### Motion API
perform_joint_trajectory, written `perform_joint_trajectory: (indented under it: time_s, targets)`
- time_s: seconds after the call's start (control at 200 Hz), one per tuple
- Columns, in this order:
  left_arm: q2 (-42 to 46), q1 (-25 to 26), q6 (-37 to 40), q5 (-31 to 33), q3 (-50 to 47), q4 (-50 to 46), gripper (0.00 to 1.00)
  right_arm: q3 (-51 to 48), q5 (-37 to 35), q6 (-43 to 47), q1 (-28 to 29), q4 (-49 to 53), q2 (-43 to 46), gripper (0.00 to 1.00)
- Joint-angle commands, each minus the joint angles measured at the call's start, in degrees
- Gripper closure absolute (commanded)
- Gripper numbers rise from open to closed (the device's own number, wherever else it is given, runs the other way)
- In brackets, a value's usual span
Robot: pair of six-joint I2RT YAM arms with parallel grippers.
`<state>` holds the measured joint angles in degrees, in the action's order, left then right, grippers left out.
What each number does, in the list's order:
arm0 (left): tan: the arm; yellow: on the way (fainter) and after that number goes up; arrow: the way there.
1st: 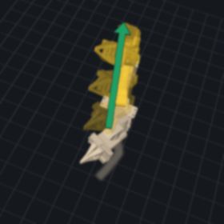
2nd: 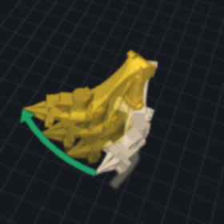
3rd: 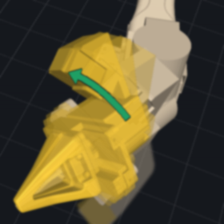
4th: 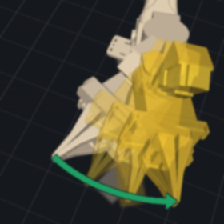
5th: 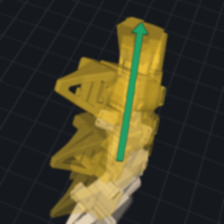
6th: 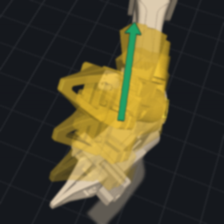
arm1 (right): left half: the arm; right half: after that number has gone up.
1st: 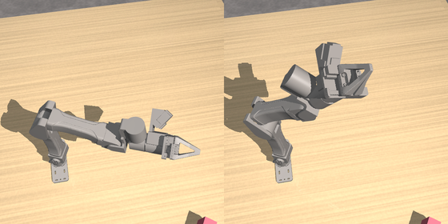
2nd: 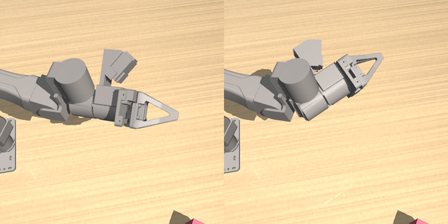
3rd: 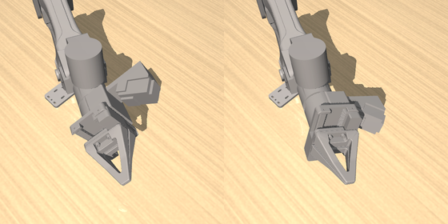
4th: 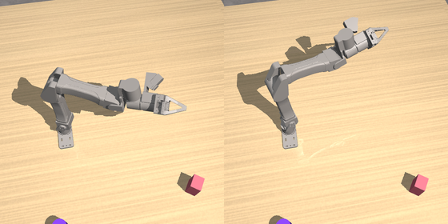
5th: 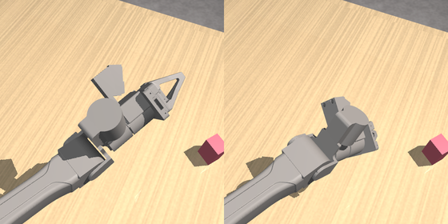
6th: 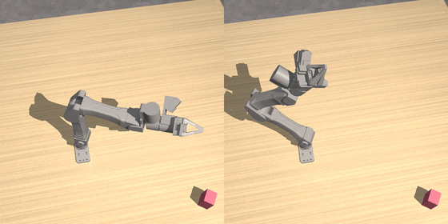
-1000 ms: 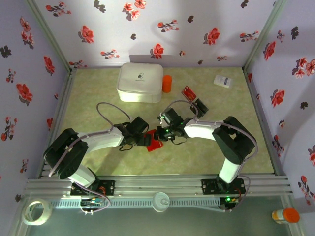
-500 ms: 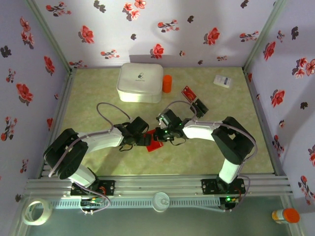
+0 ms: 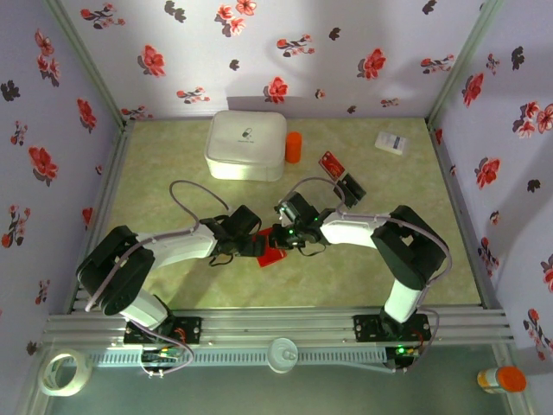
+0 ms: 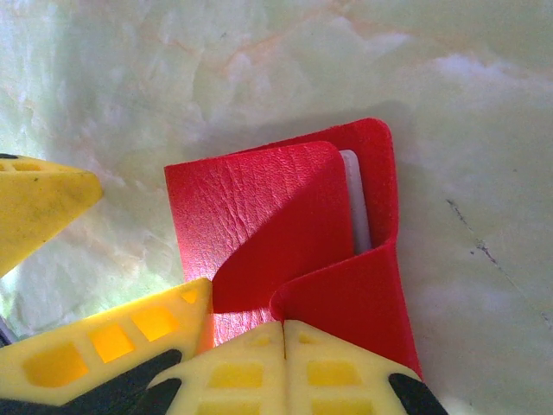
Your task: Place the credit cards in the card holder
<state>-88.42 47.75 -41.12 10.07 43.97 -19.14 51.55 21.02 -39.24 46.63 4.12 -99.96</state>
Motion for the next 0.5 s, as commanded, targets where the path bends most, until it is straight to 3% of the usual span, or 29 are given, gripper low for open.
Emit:
perform_joint_trajectory:
  time_s: [0.0,0.495]
  targets:
    - [-1.73,0.24,1.68,1.42,-1.13,-1.96,0.00,-3.24,-0.54,-1.88,1.58,12.21,-1.89,1.00]
    - [-0.27,-5.53,4.27,-0.91,8.56,-4.03,0.00,-7.58,-6.62,-14.31,1.82,5.97,5.98,1.00]
